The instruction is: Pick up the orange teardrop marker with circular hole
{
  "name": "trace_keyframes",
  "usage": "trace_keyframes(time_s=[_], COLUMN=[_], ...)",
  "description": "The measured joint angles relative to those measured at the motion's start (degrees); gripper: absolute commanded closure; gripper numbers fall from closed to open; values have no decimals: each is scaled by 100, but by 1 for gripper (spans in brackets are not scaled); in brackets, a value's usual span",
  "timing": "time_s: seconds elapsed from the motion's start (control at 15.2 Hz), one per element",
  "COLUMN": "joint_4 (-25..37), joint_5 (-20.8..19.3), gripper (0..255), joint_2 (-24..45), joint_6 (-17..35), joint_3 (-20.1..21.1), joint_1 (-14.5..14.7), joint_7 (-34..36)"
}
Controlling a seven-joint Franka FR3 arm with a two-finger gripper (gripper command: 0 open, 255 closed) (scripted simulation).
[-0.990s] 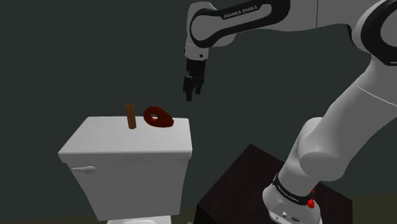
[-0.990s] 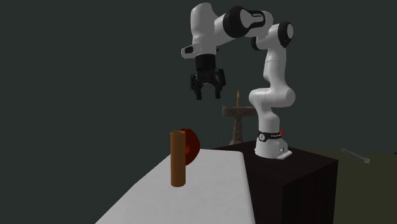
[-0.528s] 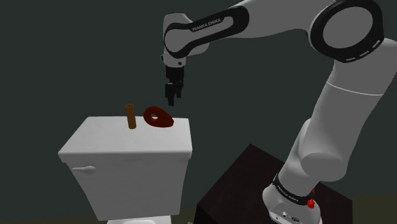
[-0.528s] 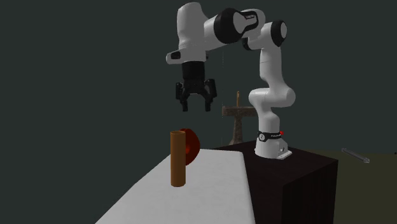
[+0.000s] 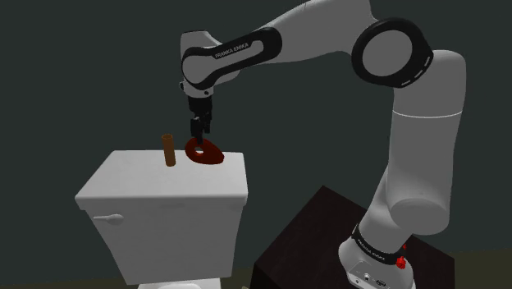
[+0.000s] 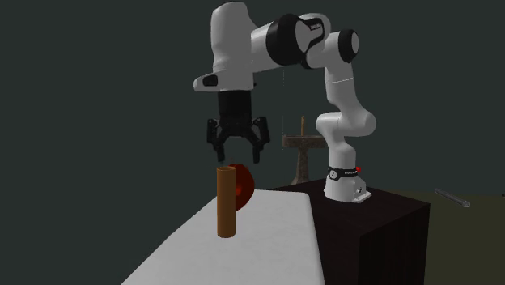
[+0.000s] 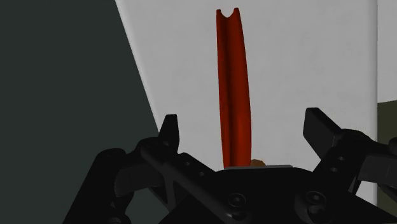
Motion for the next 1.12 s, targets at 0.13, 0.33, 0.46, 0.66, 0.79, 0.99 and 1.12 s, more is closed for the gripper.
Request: trace_keyframes(time_s=[0.13,0.33,0.46,0.66,0.79,0.99,1.12], joint_4=[9,-109,-138,-161,-162,-162,-162], joint_5=[-15,-23,-26,-27,-27,-28,-28], gripper=[0,0,0,255,255,255,255], joint_2=[122,202,247,256,257,258,257], joint_6=[114,312,386,419,422,423,423], joint_3=[8,4,0,3,3,2,2], joint_1=[18,14,10,16,17,17,17], joint_7=[4,-5,-12,-3,-2,-1,-2])
